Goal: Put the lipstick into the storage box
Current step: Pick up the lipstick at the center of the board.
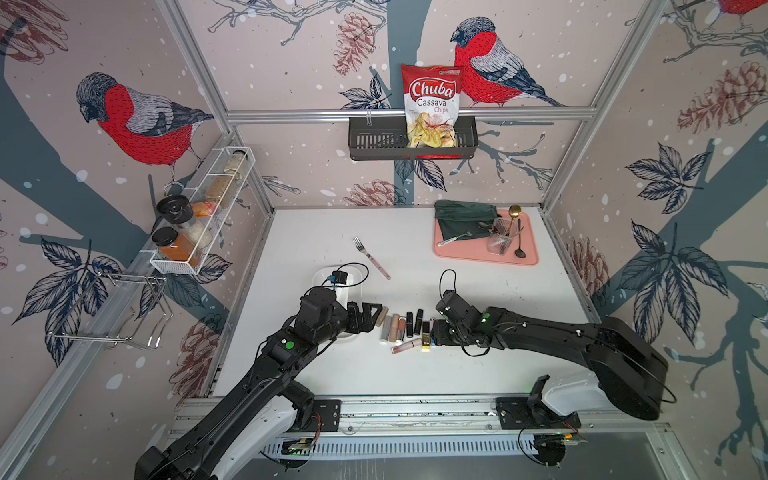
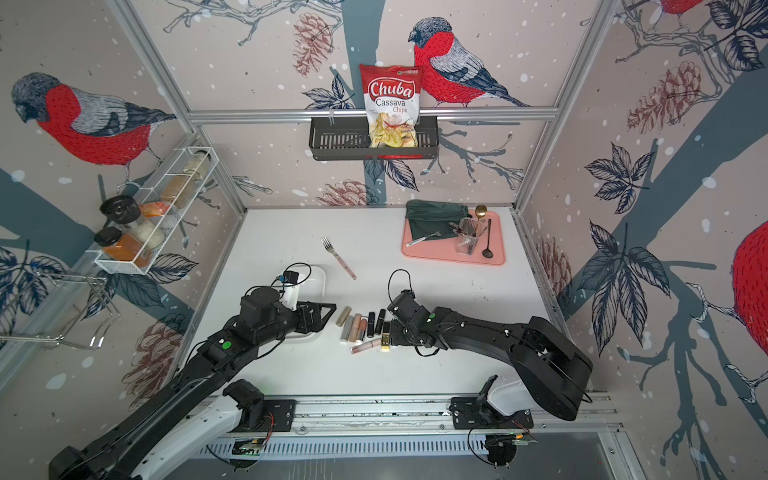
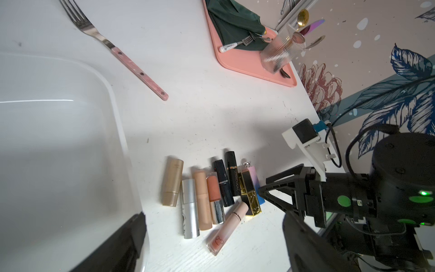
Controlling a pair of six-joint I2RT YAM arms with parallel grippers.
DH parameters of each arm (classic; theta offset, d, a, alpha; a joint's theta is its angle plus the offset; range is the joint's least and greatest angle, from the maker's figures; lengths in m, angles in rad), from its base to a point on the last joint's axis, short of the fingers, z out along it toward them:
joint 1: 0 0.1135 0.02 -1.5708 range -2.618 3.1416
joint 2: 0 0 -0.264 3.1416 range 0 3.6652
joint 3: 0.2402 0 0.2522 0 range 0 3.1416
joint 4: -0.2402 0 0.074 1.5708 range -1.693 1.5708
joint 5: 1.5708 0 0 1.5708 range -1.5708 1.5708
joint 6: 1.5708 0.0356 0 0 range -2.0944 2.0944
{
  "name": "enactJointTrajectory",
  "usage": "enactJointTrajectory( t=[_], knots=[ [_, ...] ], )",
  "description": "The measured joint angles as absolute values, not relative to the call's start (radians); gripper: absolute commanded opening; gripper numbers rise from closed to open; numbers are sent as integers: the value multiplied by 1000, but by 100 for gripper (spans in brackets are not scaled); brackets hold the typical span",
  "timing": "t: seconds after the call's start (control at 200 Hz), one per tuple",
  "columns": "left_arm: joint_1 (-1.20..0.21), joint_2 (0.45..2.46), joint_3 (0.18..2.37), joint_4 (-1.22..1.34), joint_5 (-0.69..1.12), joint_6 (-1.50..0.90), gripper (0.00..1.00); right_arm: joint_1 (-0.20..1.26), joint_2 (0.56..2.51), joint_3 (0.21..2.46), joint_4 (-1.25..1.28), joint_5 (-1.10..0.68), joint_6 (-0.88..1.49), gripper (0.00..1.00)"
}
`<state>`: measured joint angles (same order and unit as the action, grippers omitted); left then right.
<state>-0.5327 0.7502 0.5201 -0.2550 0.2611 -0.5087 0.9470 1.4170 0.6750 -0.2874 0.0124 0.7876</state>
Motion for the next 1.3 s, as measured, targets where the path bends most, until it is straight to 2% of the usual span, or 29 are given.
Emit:
enactJointTrajectory(
  t=[0.175, 0.645, 0.865, 1.301],
  knots=[
    [-565, 826, 519, -235, 339, -489, 94, 948, 1438, 680, -275, 3, 786, 56],
    [-578, 834, 524, -222, 340, -464, 95, 915, 1436, 671, -258, 9, 784, 56],
    [-578, 833, 524, -222, 340, -464, 95, 889, 1357, 648, -294, 31, 784, 64],
    [-578, 821, 524, -222, 339, -464, 96, 871, 1384, 657, -315, 60, 761, 65]
  ],
)
